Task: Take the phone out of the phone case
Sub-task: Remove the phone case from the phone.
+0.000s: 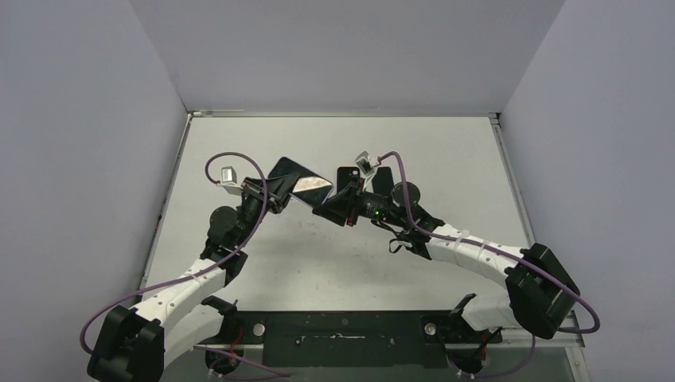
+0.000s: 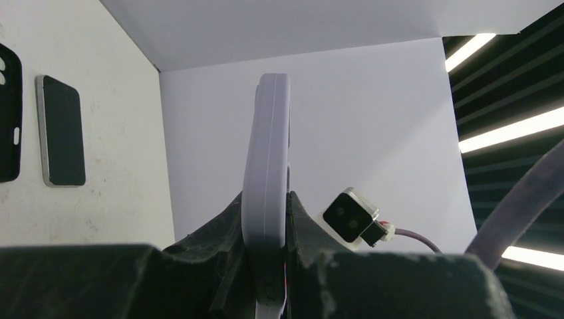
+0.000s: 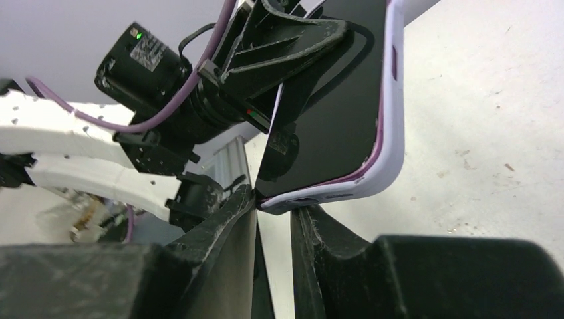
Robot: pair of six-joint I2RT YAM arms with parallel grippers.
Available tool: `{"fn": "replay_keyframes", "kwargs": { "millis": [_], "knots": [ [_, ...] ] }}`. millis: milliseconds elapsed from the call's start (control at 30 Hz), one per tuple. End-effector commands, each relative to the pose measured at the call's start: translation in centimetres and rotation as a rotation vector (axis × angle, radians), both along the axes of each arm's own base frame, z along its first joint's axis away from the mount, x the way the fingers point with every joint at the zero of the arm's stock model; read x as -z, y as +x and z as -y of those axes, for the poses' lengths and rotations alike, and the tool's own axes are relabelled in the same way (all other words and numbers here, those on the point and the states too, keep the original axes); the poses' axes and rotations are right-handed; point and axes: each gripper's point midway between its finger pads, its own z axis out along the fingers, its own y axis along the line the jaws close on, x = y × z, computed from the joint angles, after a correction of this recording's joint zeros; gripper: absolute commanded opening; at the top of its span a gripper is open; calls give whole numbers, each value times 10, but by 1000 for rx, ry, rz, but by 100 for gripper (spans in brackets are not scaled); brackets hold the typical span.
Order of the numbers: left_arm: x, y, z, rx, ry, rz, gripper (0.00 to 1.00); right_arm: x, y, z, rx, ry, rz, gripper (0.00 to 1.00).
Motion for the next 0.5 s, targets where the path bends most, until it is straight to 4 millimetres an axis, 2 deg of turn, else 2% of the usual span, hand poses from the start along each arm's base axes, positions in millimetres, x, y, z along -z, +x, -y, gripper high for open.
{"fn": "replay_keyframes", "kwargs": {
  "millis": [0, 300, 467],
  "knots": [
    [-42, -17, 14, 119, -73, 69, 0, -7, 3, 7, 13, -108, 307, 0],
    [-55, -29, 24, 212, -83, 102, 0, 4, 28, 14, 87, -267, 492, 0],
    [-55, -32, 21, 215, -65, 119, 0, 8, 27, 16, 70, -290, 515, 0]
  ]
}}
